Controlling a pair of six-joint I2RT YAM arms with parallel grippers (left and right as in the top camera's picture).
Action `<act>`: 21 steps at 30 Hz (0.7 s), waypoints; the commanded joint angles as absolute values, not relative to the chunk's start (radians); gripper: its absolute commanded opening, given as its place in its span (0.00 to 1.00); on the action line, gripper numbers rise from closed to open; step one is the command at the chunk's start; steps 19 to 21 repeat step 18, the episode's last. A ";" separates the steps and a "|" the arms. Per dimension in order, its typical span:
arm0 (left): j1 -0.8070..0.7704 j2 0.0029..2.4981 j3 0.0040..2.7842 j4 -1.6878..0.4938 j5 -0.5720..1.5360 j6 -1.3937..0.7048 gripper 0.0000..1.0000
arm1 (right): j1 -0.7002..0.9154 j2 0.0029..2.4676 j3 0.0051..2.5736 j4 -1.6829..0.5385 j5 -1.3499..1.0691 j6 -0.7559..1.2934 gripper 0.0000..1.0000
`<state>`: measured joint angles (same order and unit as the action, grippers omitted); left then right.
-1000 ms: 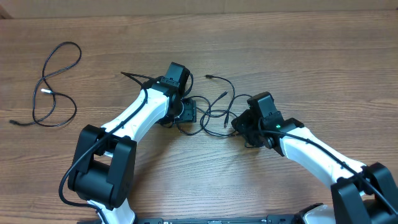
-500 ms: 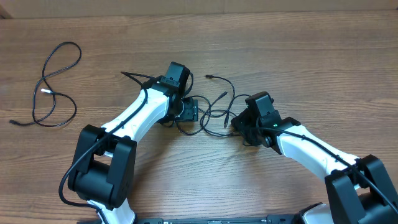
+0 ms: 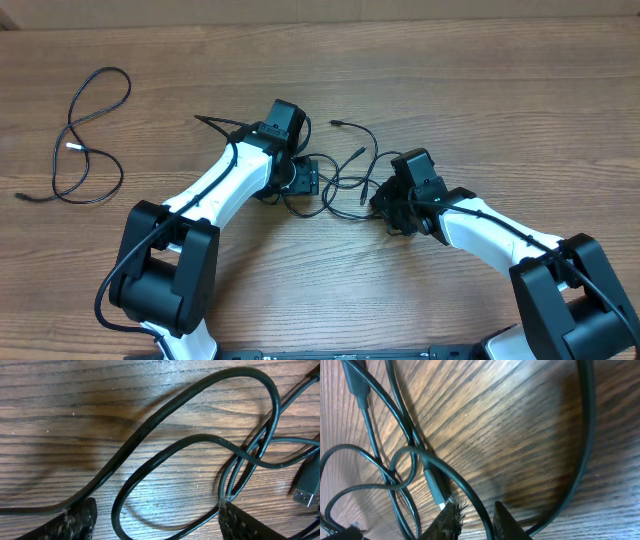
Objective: Untangle cables
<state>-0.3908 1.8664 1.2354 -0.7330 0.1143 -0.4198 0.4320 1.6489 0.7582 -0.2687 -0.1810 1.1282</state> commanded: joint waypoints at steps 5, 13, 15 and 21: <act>-0.389 1.844 1.225 -0.729 0.079 -0.423 0.77 | 0.415 1.640 0.768 -0.257 -0.389 0.939 0.04; -0.389 1.844 1.219 -0.727 0.070 -0.423 0.77 | 0.396 1.510 0.816 -0.258 -0.564 0.809 0.04; -0.389 1.844 1.219 -0.726 0.070 -0.423 0.77 | 0.396 1.457 0.816 -0.259 -0.571 0.804 0.04; -0.389 1.844 1.219 -0.726 0.070 -0.423 0.77 | 0.396 1.354 0.816 -0.266 -0.571 0.778 0.04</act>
